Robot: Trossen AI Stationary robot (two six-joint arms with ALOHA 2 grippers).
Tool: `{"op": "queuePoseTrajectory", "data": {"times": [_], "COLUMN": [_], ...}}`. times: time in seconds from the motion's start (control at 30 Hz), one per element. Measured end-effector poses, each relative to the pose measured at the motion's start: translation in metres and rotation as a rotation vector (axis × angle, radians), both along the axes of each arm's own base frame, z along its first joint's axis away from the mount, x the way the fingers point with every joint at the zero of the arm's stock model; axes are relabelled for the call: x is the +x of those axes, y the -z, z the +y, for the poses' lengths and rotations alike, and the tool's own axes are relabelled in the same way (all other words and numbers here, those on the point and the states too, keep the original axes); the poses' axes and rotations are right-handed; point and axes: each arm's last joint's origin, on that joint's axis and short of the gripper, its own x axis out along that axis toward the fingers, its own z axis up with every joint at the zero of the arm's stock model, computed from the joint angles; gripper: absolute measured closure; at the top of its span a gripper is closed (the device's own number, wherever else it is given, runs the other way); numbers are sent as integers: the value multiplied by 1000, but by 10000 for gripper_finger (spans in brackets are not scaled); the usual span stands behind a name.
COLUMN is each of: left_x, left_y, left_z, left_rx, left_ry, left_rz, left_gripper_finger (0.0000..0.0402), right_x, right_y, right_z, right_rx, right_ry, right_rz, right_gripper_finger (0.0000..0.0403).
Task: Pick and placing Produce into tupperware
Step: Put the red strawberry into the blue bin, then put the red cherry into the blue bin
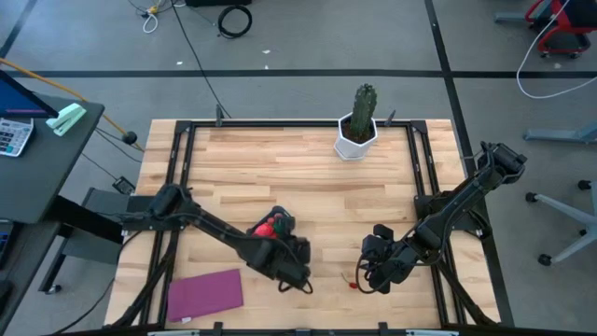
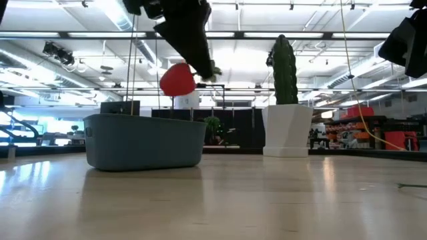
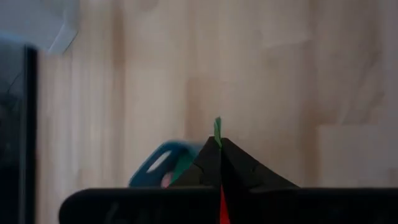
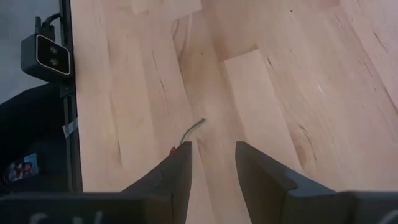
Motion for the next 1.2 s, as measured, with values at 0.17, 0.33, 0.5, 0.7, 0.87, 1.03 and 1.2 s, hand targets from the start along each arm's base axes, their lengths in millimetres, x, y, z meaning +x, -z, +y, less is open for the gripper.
{"op": "queuePoseTrajectory", "data": {"times": [0.17, 0.33, 0.5, 0.7, 0.87, 1.03, 1.2], "left_x": [-3, -7, -9, -10, -9, -6, -1], "left_y": [6, 29, 43, 44, 44, 41, 17], "left_z": [15, 30, 40, 43, 42, 39, 38], "left_rx": [28, 21, -3, 19, -5, -24, -34], "left_ry": [-62, -148, -247, -216, -256, -256, -275], "left_rz": [69, 101, 85, 119, 85, 51, 38], "left_gripper_finger": [400, 399, 380, 331, 277, 238, 231], "right_x": [0, 0, 0, 0, 0, 5, 16], "right_y": [0, 0, 0, 0, 0, -1, 19], "right_z": [0, 0, 0, 1, 3, 8, 21], "right_rx": [-8, -14, -32, -45, -13, -5, 37], "right_ry": [-4, -2, -13, -69, -128, -168, -234], "right_rz": [-3, -8, -16, -7, 5, -44, -14], "right_gripper_finger": [271, 271, 271, 270, 261, 239, 205]}}
